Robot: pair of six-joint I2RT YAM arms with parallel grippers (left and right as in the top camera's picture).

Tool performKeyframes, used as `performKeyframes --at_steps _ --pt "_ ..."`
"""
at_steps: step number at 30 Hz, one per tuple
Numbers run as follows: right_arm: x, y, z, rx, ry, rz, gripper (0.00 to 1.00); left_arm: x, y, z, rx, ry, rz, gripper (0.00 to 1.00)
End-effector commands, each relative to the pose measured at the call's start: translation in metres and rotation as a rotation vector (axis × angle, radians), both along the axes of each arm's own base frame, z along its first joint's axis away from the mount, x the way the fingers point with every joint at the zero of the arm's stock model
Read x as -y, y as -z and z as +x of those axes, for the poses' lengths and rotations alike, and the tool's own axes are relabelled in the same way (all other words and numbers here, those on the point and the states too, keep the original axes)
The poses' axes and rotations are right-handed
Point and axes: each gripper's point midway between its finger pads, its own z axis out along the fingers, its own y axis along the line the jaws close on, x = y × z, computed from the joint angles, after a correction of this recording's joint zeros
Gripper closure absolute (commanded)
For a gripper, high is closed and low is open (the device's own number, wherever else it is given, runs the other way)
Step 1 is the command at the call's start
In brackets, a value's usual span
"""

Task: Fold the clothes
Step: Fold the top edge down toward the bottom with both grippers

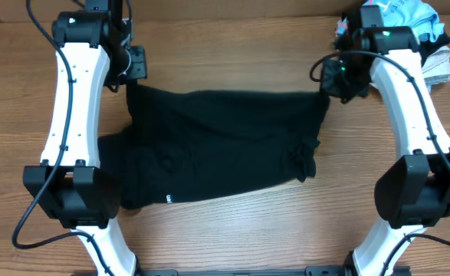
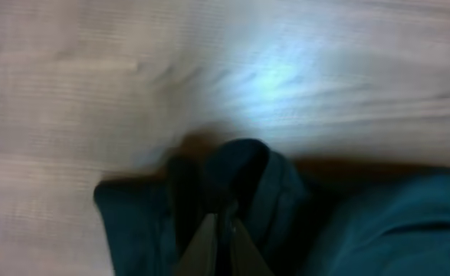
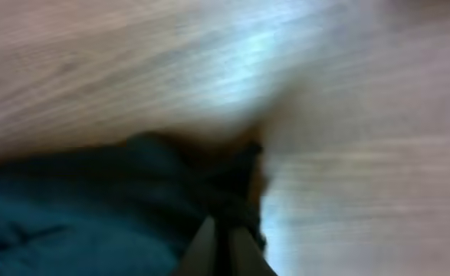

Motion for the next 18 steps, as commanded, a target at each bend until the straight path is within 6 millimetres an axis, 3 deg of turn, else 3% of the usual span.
performKeyframes --at_steps 1,10,14,18 --pt "0.010 -0.004 -0.006 -0.011 0.009 0.007 0.96 -0.025 -0.007 -0.014 -0.024 -0.077 0.019 0.96" --pt "0.011 -0.003 -0.027 -0.084 0.004 0.008 0.96 -0.050 0.001 -0.059 -0.208 -0.116 0.035 0.96" --pt "0.011 0.018 -0.042 -0.155 0.005 0.009 0.96 -0.048 0.015 -0.070 -0.272 -0.088 0.038 0.96" --pt "0.009 0.049 -0.060 -0.229 0.003 0.024 0.96 -0.049 0.050 -0.091 -0.396 -0.086 0.047 0.96"
